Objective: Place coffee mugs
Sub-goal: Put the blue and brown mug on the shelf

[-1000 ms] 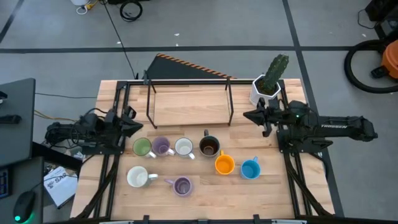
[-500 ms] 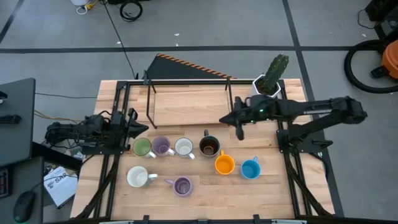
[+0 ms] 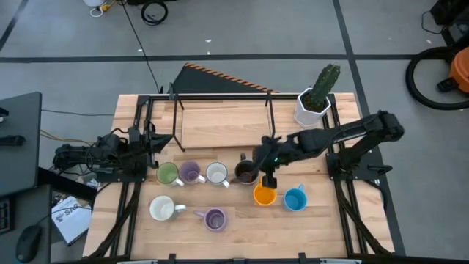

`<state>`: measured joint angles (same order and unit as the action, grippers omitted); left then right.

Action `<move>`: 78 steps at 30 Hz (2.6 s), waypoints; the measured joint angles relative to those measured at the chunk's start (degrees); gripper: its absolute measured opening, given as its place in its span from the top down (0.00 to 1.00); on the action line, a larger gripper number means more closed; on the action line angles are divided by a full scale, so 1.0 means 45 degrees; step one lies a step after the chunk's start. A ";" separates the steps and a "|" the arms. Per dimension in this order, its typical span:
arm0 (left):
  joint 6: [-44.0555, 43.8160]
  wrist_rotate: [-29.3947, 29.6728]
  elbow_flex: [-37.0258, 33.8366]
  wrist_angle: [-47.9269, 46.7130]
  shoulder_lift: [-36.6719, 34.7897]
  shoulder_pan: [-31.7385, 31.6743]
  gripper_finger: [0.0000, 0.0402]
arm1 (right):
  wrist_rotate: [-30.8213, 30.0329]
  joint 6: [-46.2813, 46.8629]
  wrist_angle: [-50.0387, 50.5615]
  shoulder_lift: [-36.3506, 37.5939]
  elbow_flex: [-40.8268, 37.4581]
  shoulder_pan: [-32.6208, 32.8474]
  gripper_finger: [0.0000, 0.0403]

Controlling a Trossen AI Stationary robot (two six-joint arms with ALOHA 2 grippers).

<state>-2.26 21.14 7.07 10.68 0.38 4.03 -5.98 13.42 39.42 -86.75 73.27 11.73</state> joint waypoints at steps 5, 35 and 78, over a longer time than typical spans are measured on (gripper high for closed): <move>0.0017 0.0359 0.0000 0.0106 0.0000 0.0000 0.96 | -0.0777 -0.0616 0.1868 -0.1963 0.2389 0.1055 0.80; -0.0010 0.0381 0.0000 0.0140 0.0000 0.0000 0.96 | -0.0432 -0.1201 0.8407 -0.8783 0.8710 0.1012 0.63; -0.0010 0.0381 0.0000 -0.0049 0.0005 0.0005 0.96 | 0.0709 -0.6131 1.1261 -0.7799 1.2124 -0.3927 0.87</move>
<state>-2.31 22.85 7.07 10.46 0.40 4.05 -2.79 -14.17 90.09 -121.84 127.83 -5.94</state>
